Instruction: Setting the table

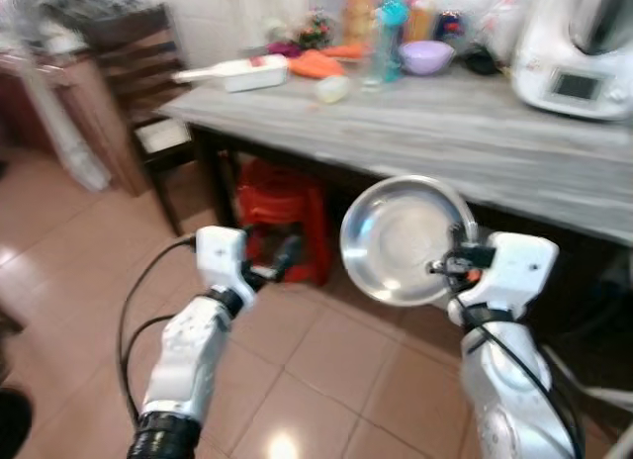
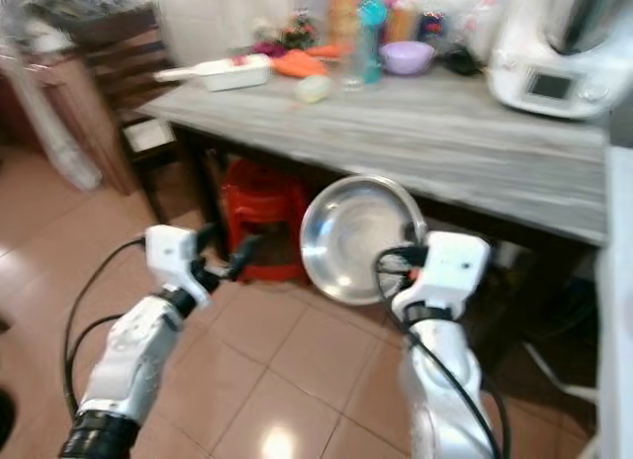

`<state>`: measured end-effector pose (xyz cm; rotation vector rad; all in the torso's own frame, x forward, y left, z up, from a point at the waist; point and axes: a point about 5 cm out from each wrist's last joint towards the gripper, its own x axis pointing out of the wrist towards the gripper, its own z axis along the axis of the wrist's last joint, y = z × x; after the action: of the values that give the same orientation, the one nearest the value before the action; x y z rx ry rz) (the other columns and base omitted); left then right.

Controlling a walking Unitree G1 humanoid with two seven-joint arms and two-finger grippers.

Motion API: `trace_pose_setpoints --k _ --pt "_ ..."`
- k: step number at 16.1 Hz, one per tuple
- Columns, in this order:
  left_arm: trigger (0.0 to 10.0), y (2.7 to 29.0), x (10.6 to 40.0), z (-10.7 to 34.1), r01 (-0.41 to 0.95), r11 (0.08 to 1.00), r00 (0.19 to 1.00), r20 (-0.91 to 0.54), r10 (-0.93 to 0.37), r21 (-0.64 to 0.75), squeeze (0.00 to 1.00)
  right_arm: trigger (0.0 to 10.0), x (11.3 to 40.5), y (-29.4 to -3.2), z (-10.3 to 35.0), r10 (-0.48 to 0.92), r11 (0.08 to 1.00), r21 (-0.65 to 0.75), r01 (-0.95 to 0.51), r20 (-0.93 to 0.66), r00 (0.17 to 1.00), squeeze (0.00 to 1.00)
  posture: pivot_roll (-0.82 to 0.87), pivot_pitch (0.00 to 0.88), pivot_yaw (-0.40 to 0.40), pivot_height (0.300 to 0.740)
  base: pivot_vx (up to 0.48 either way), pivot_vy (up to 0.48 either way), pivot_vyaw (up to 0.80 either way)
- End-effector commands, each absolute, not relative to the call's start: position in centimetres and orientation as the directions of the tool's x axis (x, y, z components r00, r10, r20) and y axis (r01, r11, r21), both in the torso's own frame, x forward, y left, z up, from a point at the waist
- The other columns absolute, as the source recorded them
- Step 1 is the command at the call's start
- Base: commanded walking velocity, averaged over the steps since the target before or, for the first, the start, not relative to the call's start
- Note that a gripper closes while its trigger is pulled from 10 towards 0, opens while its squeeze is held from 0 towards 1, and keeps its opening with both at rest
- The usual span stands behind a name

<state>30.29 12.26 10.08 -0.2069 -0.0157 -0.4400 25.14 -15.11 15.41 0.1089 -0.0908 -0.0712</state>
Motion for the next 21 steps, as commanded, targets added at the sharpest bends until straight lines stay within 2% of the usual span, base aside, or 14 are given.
trace_pose_setpoints --k 1,21 --pt "10.0 11.18 30.48 10.55 0.455 0.870 0.890 0.078 -0.449 -0.190 0.00 10.0 25.18 -15.82 15.68 -0.099 0.990 0.107 0.089 0.099 0.990 0.00 -0.18 0.000 0.057 0.740 0.319 0.000 0.00" --pt "10.0 10.61 30.45 10.57 0.470 0.862 0.883 0.084 -0.463 -0.192 0.00 10.0 25.23 -16.04 15.54 -0.115 0.989 0.107 0.105 0.091 0.989 0.00 -0.19 0.007 0.059 0.740 0.332 0.000 0.00"
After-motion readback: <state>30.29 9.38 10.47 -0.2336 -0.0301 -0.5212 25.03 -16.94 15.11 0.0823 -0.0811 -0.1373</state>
